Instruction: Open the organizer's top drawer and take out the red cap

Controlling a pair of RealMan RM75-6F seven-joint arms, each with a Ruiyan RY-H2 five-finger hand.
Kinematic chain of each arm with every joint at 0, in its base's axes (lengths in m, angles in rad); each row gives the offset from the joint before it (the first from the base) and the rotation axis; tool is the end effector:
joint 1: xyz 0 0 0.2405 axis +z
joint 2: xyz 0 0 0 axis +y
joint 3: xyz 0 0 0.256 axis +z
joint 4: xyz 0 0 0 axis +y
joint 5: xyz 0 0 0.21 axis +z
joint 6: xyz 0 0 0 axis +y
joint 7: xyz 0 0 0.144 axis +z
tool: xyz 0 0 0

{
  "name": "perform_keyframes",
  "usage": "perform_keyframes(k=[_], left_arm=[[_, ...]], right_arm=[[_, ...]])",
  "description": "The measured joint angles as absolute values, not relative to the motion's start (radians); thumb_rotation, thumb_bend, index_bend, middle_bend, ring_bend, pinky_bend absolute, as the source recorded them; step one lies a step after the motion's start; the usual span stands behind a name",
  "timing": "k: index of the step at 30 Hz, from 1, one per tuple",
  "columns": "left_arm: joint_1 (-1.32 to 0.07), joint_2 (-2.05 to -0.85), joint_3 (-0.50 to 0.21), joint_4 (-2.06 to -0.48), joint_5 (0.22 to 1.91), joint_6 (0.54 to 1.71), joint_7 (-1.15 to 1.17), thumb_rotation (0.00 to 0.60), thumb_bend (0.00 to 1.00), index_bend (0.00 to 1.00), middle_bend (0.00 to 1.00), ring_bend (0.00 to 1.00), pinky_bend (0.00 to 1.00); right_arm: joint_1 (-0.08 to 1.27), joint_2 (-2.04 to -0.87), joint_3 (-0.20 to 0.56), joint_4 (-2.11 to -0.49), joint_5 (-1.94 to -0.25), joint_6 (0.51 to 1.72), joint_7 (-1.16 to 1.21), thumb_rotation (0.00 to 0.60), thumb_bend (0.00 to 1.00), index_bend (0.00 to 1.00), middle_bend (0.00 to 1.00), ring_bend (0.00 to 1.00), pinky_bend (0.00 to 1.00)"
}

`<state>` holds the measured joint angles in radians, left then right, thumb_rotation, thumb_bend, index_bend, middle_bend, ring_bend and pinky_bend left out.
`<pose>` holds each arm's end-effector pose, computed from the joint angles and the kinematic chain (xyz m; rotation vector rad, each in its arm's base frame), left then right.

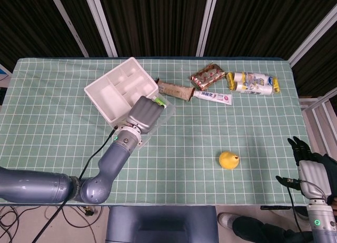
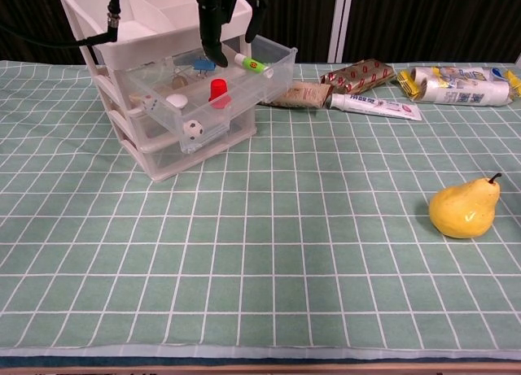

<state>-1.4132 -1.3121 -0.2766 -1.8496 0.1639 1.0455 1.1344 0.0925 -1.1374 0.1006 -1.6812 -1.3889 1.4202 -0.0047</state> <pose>0.0451 0.3720 0.0379 -2.0284 -0.5300 -0.5920 -0.3075 -0.1919 0.1504 1.2835 -1.0270 0.9189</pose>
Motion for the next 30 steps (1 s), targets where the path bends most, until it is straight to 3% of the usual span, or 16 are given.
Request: perform_keyframes(k=[13, 30], left_arm=[[-1.513, -1.359, -0.197, -1.742, 0.038, 1.019, 1.212, 0.600, 0.19, 0.43, 1.00, 1.00, 1.00], [-1.541, -1.407, -0.154, -1.675, -0.002, 0.998, 1.206, 0.600, 0.21, 0.42, 1.00, 1.00, 1.00]], right_arm=[[0.094, -1.131, 0.102, -1.688, -1.377, 1.407, 0.015, 0.600, 0.07, 0.00, 0.00, 0.00, 0.23], [0.094, -1.127, 0.106, -1.695, -1.364, 1.399, 0.028, 0.600, 0.07, 0.00, 0.00, 0.00, 0.23]])
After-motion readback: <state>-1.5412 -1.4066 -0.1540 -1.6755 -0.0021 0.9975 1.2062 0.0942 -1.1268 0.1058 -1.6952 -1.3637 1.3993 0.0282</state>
